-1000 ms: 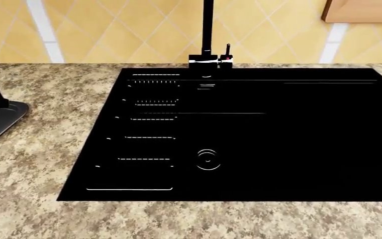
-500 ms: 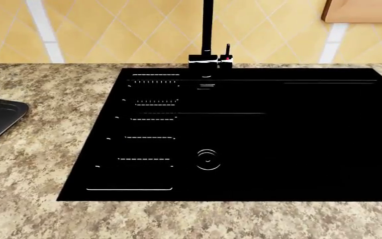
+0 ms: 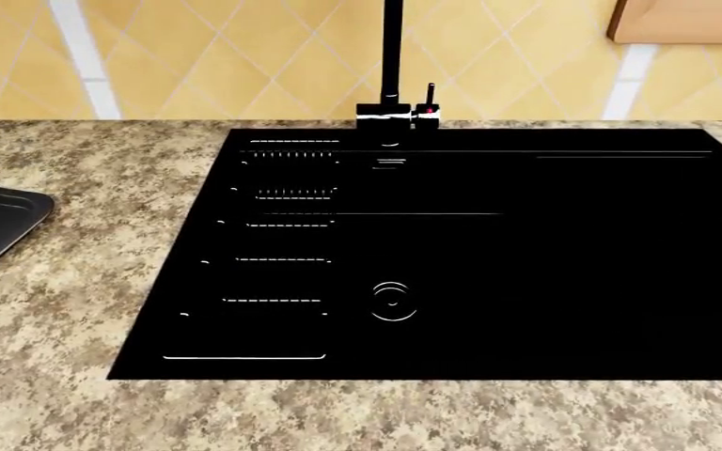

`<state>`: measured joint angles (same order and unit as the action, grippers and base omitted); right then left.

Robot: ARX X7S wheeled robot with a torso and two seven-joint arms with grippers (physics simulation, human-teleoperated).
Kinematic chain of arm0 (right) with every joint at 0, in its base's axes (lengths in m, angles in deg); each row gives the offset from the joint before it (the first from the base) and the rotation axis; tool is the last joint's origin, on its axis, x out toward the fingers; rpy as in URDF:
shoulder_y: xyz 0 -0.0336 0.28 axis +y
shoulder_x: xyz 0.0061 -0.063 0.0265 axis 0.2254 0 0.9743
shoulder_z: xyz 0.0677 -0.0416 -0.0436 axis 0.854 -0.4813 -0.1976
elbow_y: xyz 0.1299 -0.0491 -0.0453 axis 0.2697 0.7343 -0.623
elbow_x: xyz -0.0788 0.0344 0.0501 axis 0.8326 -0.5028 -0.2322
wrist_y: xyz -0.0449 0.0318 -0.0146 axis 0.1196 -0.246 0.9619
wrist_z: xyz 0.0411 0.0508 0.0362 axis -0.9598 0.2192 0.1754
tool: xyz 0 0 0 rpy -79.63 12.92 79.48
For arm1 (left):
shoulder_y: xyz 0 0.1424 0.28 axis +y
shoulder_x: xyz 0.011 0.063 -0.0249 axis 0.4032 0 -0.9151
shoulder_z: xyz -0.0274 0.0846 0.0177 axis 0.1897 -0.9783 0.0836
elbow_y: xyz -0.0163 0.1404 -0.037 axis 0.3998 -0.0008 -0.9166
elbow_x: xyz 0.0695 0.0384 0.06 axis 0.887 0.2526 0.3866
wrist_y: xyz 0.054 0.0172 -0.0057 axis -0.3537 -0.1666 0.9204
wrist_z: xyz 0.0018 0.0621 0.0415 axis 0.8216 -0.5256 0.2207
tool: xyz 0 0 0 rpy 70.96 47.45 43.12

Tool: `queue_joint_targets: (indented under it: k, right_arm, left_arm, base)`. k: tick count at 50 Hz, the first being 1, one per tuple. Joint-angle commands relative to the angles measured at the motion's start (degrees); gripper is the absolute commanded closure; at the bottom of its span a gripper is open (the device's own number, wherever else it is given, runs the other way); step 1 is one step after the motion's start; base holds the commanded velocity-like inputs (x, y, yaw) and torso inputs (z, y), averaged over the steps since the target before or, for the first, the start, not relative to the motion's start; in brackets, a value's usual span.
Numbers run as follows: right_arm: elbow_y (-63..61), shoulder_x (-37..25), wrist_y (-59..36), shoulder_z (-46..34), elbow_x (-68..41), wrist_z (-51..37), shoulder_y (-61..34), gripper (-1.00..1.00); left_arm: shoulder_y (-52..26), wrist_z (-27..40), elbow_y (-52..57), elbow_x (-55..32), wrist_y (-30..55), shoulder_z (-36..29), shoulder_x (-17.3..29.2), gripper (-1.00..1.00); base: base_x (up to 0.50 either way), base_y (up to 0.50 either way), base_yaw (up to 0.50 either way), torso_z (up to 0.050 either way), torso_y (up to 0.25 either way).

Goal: Pick the kettle from the counter and place it on the tray. Then pick the mug from the cabinet and place it on the tray. Then close the cabinet doors.

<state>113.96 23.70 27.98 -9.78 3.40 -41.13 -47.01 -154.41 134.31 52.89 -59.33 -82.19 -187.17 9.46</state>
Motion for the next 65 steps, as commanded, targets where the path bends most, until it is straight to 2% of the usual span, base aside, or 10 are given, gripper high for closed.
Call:
queue_joint_targets:
  k: [1,7,13,17,38,60,65]
  right_arm:
    - [8.09,4.12,0.48,-18.67,-1.38,3.52,5.32,-1.0]
    - [10.26,5.01,1.56,-28.21,1.21,3.21,5.28,-1.0]
    - [13.49,5.06,4.25,-40.73,-6.18,-0.63,3.0,-1.0]
    - [15.31,5.07,4.87,-44.66,-7.71,-1.87,3.04,-1.0]
    - [21.46,5.07,6.02,-44.84,-6.84,-0.31,2.96,-1.0]
    - [27.24,5.0,12.12,-41.95,-17.61,0.34,-3.84,-1.0]
    - [25.32,3.65,11.96,-40.5,-18.73,-0.32,-4.86,-1.0]
  left_arm:
    - [1.46,0.08,-1.02,1.37,-2.28,-0.88,0.77,-1.0]
    - [1.91,-0.05,-1.48,1.39,-3.12,-1.11,1.12,-1.0]
    - [3.07,0.39,-2.35,2.69,-4.9,-1.99,1.33,-1.0]
    - [3.72,0.63,-2.91,3.4,-5.89,-2.47,1.49,-1.0]
    - [5.46,1.12,-4.6,4.78,-8.61,-3.51,1.71,-1.0]
    - [4.87,1.0,-3.26,3.91,-7.1,-2.29,1.92,-1.0]
    - [4.6,0.95,-2.85,3.51,-6.46,-1.89,1.85,-1.0]
  base:
    - [0.0,0.0,0.0,0.0,0.0]
    - [0.0,0.0,0.0,0.0,0.0]
    - [0.0,0.0,0.0,0.0,0.0]
    - [0.0,0.0,0.0,0.0,0.0]
    - [0.0,0.0,0.0,0.0,0.0]
    - [0.01,0.0,0.0,0.0,0.0]
    - [0.02,0.0,0.01,0.002,0.0]
